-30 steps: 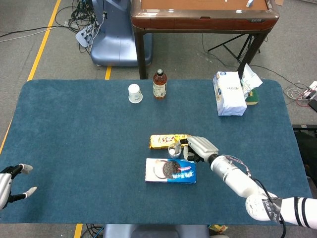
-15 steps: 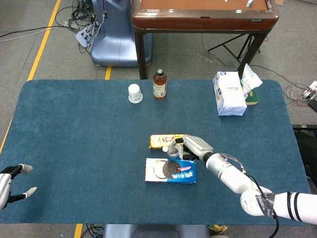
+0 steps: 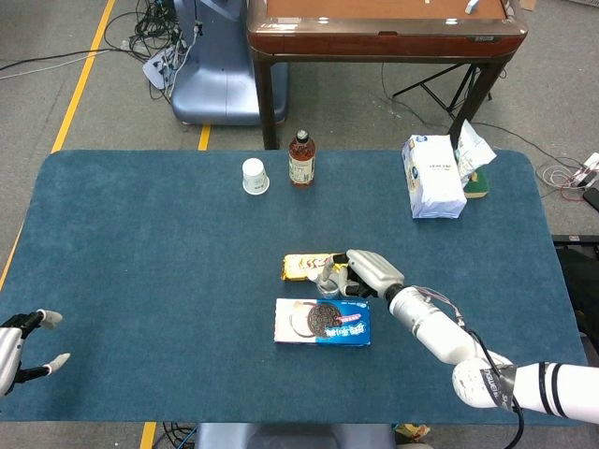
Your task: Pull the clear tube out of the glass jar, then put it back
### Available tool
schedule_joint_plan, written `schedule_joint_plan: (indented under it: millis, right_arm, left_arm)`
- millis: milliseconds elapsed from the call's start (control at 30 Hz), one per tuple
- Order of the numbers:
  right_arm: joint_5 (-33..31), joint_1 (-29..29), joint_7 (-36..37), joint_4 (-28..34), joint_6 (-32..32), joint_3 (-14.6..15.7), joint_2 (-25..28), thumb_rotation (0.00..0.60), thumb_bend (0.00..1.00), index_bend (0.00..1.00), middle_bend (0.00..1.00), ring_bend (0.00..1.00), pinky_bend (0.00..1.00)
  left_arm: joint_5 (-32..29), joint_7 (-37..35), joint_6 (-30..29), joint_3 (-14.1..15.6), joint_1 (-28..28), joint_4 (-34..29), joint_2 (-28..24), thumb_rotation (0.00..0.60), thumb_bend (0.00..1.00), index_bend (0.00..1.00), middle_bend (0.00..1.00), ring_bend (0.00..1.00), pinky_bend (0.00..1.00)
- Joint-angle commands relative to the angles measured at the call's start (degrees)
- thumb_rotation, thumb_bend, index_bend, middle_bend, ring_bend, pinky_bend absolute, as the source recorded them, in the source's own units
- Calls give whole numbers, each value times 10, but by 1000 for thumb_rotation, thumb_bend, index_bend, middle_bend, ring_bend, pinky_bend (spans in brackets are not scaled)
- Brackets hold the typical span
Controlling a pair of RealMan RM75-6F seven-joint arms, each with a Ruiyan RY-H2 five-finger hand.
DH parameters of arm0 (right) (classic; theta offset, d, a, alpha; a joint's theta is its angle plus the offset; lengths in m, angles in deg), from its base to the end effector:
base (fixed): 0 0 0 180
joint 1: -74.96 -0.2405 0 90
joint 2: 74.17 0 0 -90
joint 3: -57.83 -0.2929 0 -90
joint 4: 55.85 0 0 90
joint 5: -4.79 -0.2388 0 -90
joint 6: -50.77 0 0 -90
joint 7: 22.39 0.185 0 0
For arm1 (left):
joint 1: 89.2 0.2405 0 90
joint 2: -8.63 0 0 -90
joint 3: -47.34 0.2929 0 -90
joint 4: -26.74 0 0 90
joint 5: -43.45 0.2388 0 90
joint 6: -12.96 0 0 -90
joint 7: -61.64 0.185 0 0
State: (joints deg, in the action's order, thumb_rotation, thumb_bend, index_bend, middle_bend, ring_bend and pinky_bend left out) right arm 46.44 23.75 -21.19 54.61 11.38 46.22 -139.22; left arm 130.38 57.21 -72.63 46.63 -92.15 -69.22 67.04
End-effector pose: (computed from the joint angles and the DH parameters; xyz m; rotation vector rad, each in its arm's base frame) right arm -0.1131 -0.3875 0.0118 1.8124 -1.6770 0.9408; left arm -0.3565 0.2059 0.1720 -1.3777 -0.9684 -0.9028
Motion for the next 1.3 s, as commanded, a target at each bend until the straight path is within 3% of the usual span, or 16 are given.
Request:
schedule_joint_plan:
  millis: [33, 300, 533, 600, 700, 800, 900, 1000, 1033, 1233, 1300]
  right_arm:
    - [-1, 1, 2, -2, -3, 1, 0, 600, 1000, 457, 1000, 1000, 1000]
    - [6, 8, 20, 1, 1, 1, 11, 600, 1000, 457, 1000, 1000, 1000]
    - [57, 43, 48, 31, -6, -4, 59, 600, 988, 495, 1000, 1000, 1000]
    - [76, 57, 51, 39, -21, -5, 70, 600, 925, 515, 1000, 988, 1000]
    - [114, 81, 46, 50, -55, 0, 82, 600, 717, 530, 1000, 913, 971]
    - [146, 102, 20, 53, -101, 11, 82, 600, 482, 532, 942, 803, 865]
    - [166, 117, -19, 50, -146, 23, 69, 600, 274, 536, 760, 656, 769]
    - [176, 125, -43, 47, -171, 29, 55, 600, 151, 542, 595, 502, 663]
    - [179, 127, -52, 44, -179, 31, 49, 600, 103, 542, 519, 427, 587]
    - [200, 132, -87, 8, -208, 35, -5, 600, 12, 542, 297, 167, 233]
    - [205, 130, -93, -12, -214, 34, -29, 600, 11, 542, 263, 127, 178]
  left_arm:
    - [0, 0, 0, 0, 0, 0, 0, 600, 138, 385, 455, 391, 596]
    - [-1, 0, 2, 0, 0, 0, 1, 600, 138, 385, 455, 391, 596]
    - [-1, 2, 4, 1, -1, 0, 1, 600, 138, 385, 455, 391, 595]
    - [1, 3, 5, 1, -2, 0, 1, 600, 138, 385, 455, 391, 595]
    - [2, 6, 6, 2, -3, -1, 2, 600, 138, 385, 455, 391, 595]
    - [3, 9, 9, 3, -4, -2, 3, 600, 138, 385, 455, 391, 596]
    - [4, 12, 13, 4, -6, -3, 4, 600, 138, 385, 455, 391, 595]
    - [4, 13, 14, 5, -6, -3, 5, 600, 139, 385, 455, 391, 595]
    - [4, 13, 14, 5, -6, -3, 5, 600, 139, 385, 455, 391, 596]
    - [3, 9, 15, 5, -7, -3, 4, 600, 138, 385, 455, 391, 596]
    - [3, 9, 16, 5, -7, -2, 4, 600, 138, 385, 455, 391, 596]
